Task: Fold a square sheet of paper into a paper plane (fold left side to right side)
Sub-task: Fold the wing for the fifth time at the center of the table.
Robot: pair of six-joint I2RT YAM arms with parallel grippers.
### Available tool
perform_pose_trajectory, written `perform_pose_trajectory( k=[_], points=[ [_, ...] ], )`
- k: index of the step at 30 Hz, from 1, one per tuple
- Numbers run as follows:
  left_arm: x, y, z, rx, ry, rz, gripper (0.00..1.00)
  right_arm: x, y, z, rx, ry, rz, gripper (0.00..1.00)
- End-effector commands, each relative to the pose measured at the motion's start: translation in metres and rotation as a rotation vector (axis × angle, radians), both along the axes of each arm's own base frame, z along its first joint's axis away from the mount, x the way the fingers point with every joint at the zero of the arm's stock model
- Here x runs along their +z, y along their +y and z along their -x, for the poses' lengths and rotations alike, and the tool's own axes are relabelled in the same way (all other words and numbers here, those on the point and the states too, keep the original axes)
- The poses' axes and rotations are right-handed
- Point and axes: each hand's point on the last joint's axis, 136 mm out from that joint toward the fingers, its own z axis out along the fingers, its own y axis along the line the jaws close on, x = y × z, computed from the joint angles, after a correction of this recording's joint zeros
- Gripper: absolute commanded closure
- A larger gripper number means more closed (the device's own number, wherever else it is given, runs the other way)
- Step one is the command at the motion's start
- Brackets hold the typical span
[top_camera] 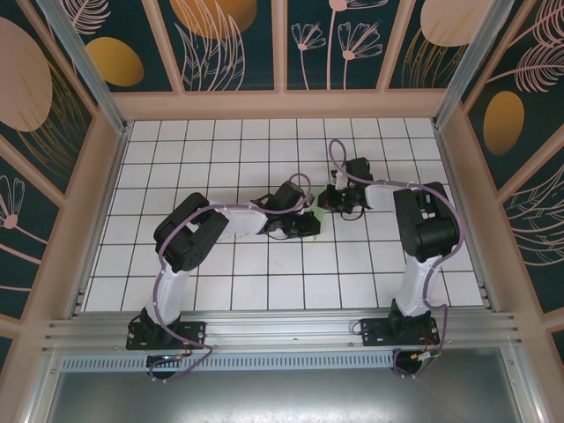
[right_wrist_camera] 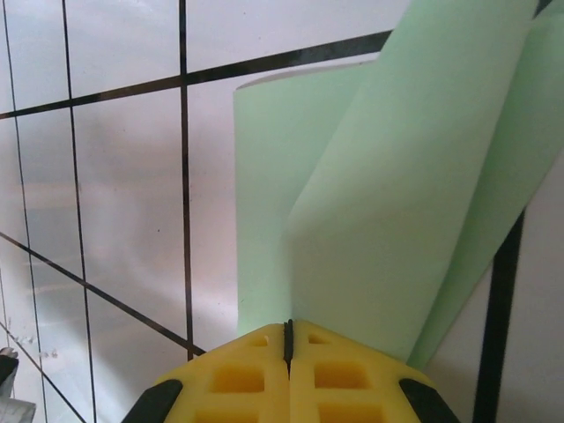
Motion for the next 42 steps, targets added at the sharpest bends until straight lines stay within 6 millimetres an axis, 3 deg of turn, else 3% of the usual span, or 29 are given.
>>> perform_pose_trajectory(
  k=[1, 6, 42],
  points=[
    [-0.052, 0.017, 0.024, 0.002, 0.091, -0.142, 0.88, -0.007, -0.009, -0.011, -0.006, -0.016, 0.045, 1.00],
    [-0.052, 0.018, 0.025, 0.000, 0.093, -0.143, 0.88, -0.015, -0.019, -0.016, -0.027, -0.008, 0.081, 1.00],
    [-0.060, 0.016, 0.031, -0.013, 0.118, -0.145, 0.89, -0.010, -0.062, -0.079, -0.106, -0.022, 0.021, 1.00]
  ],
)
